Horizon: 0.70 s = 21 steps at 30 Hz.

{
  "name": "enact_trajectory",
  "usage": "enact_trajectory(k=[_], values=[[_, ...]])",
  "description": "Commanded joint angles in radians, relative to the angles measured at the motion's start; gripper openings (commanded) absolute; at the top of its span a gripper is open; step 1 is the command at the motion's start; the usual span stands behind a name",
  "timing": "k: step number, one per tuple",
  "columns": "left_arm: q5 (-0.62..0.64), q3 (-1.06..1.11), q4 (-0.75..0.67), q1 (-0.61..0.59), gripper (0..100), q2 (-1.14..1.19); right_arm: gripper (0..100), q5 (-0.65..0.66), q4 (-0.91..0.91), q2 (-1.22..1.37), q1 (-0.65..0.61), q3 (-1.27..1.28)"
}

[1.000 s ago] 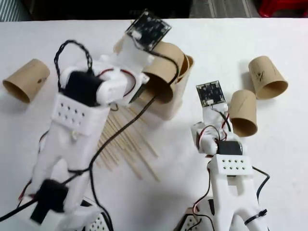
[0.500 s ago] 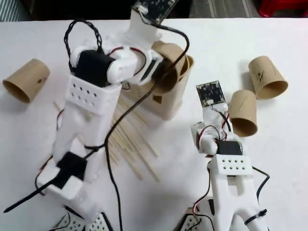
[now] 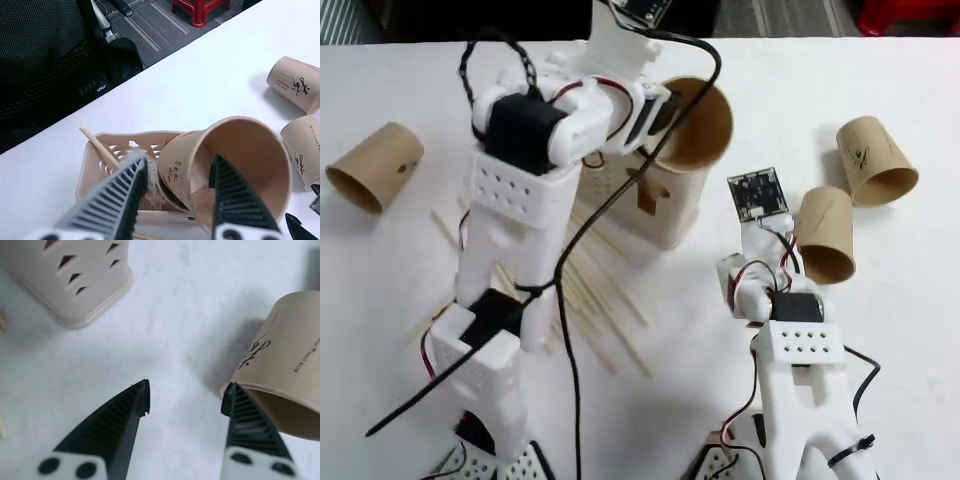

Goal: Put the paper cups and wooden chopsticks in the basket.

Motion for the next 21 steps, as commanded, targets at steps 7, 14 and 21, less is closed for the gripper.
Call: enact_trajectory(k=[7,14,21], values=[[0.011,-0.015,-0.04,-0.084,21,0.033,24.4,0.012,-0.015,0.001,0.005,-0.006],[0.011,-0.011,-0.051,-0.116,21,0.059,24.4,0.012,-0.015,0.001,0.005,-0.006],[0.011,-0.011,-0.003,-0.114,21,-0.047,24.4,0.012,-0.015,0.001,0.005,-0.006]])
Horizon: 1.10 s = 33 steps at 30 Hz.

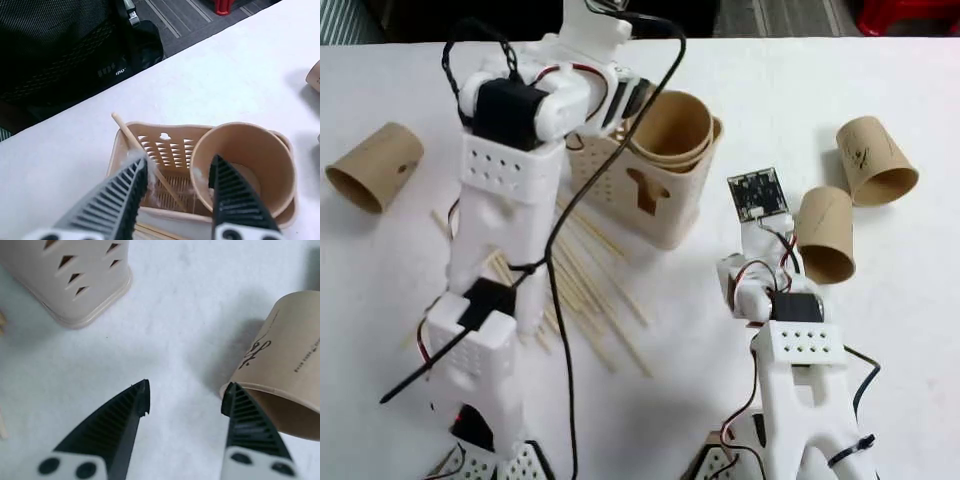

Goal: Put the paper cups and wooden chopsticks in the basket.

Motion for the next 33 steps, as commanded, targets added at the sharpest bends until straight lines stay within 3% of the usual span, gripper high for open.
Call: enact_trajectory(k=[1,7,19,26,33], values=[[0.008,-0.008,0.044,-0.007,21,-0.139,24.4,0.012,-0.015,0.001,0.005,-0.006],[0.003,0.049,0.135,-0.05,21,-0.311,24.4,0.031,-0.005,-0.008,0.007,-0.012],[0.0,0.594,0.114,-0.16,21,-0.757,24.6,0.442,0.414,-0.058,0.137,-0.27],[0.0,0.956,0.032,-0.269,21,-0.935,24.7,0.686,0.349,-0.085,0.265,-0.321],[0.002,1.257,-0.057,-0.38,21,-1.153,24.7,0.717,0.122,-0.084,0.374,-0.259]])
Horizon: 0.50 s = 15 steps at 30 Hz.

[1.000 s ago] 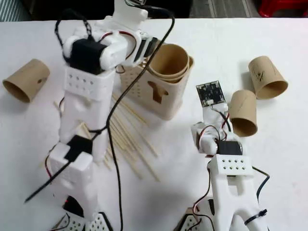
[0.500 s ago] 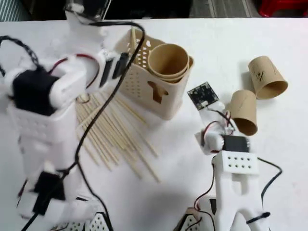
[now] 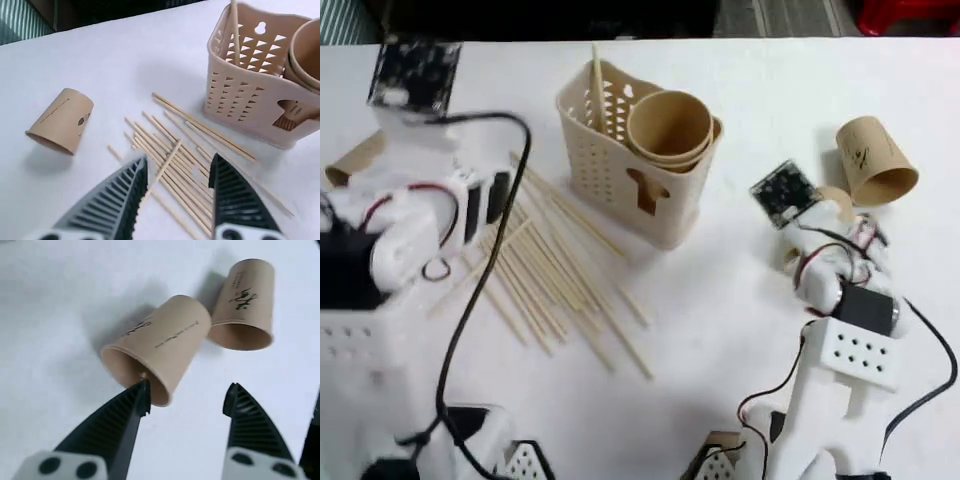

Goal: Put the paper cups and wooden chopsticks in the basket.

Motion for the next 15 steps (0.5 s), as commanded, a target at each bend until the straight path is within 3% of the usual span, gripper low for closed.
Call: enact_trajectory(k=[1,6,15], values=[[0.002,0.169,-0.08,-0.059,21,-0.173,24.7,0.025,-0.091,-0.021,0.036,0.017],[-0.012,0.382,-0.186,-0.111,21,-0.306,24.7,0.132,-0.107,-0.021,0.033,0.095],[-0.081,0.666,-0.308,-0.217,21,-0.358,24.7,0.138,-0.3,0.012,0.035,0.23]])
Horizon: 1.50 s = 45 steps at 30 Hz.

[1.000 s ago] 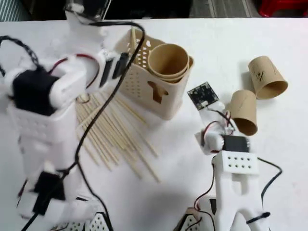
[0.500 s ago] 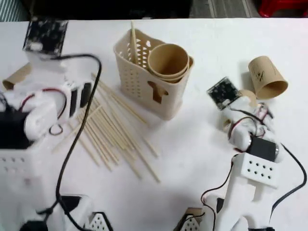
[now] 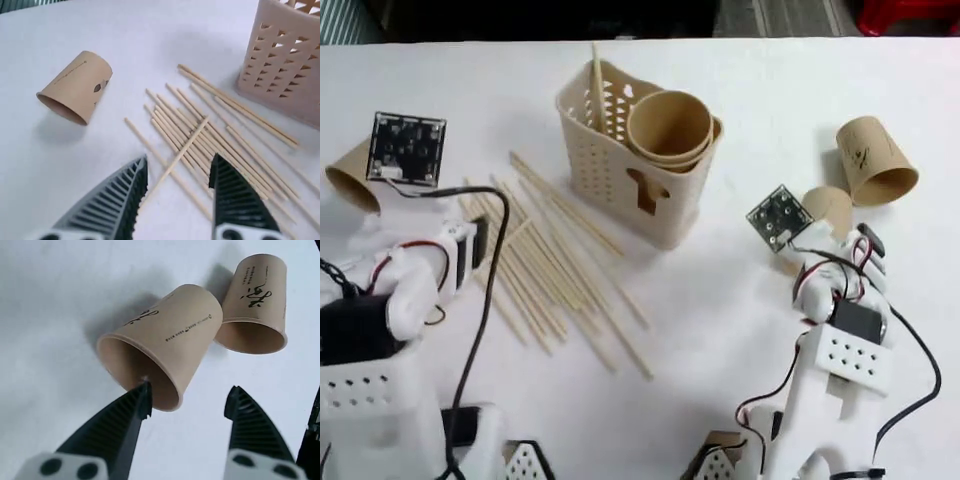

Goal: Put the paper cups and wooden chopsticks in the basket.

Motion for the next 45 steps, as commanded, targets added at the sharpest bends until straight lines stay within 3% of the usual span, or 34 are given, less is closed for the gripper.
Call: enact_trajectory(k=[1,11,17,19,31,38,45], values=[[-0.011,0.092,-0.087,-0.087,21,-0.022,24.7,0.006,-0.085,0.041,0.007,0.005],[-0.012,0.315,-0.236,-0.124,21,-0.024,23.2,-0.147,-0.174,0.444,0.035,-0.201],[-0.009,0.454,-0.339,-0.124,21,-0.024,2.2,-0.244,-0.168,0.503,0.068,-0.316],[-0.006,0.511,-0.391,-0.124,21,-0.024,2.7,-0.287,-0.15,0.479,0.082,-0.339],[-0.008,0.766,-0.647,-0.124,21,-0.024,1.9,-0.459,0.272,0.237,0.084,-0.591],[-0.011,0.793,-0.666,-0.124,21,-0.024,1.9,-0.578,0.486,0.188,0.081,-0.836],[-0.011,0.795,-0.666,-0.124,21,-0.024,1.9,-0.697,0.595,0.183,-0.033,-1.066]])
